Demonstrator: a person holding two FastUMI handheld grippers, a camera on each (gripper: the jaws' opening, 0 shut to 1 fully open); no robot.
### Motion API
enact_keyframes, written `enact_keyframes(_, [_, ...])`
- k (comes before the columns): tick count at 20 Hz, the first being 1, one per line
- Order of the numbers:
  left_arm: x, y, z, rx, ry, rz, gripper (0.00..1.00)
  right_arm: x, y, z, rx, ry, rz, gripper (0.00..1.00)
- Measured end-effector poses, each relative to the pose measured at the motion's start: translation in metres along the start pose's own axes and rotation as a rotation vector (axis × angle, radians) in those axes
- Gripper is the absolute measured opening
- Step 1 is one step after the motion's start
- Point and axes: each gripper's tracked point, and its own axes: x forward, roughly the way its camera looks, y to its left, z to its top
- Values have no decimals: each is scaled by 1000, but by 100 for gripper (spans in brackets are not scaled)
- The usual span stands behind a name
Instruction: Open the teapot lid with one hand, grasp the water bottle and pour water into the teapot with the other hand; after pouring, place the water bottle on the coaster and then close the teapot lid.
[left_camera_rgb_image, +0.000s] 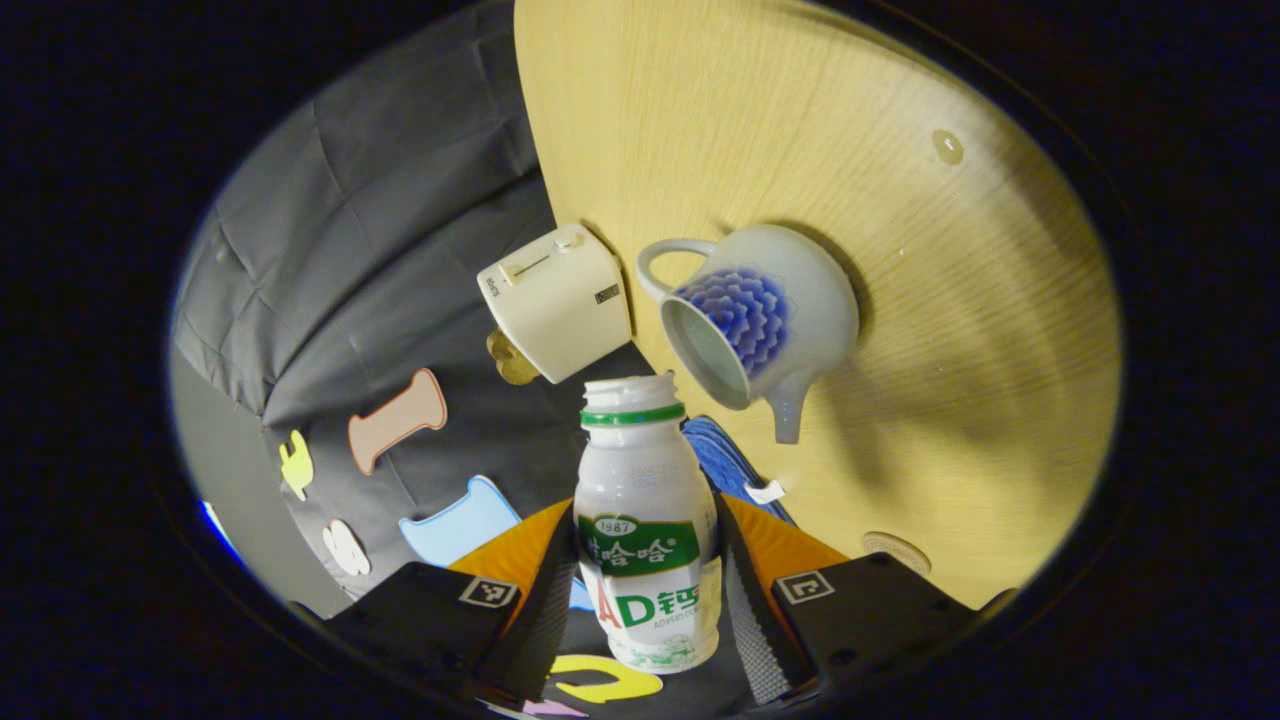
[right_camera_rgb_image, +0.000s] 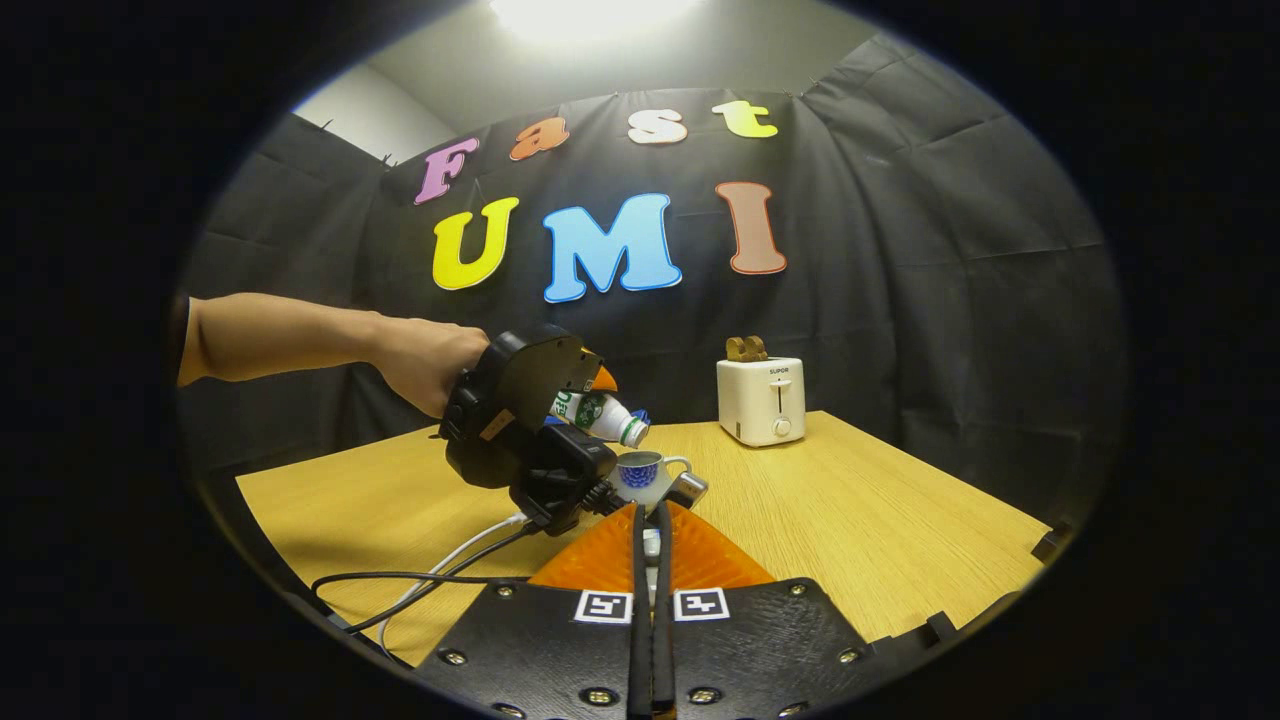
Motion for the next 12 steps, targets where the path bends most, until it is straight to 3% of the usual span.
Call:
enact_keyframes(10, [4,-4,7,-161,-51,20,78,1,0,-1,20,-6,5,1])
enact_keyframes(12, [4,-8,9,-244,-72,22,84,-1,0,5,24,-29,3,1])
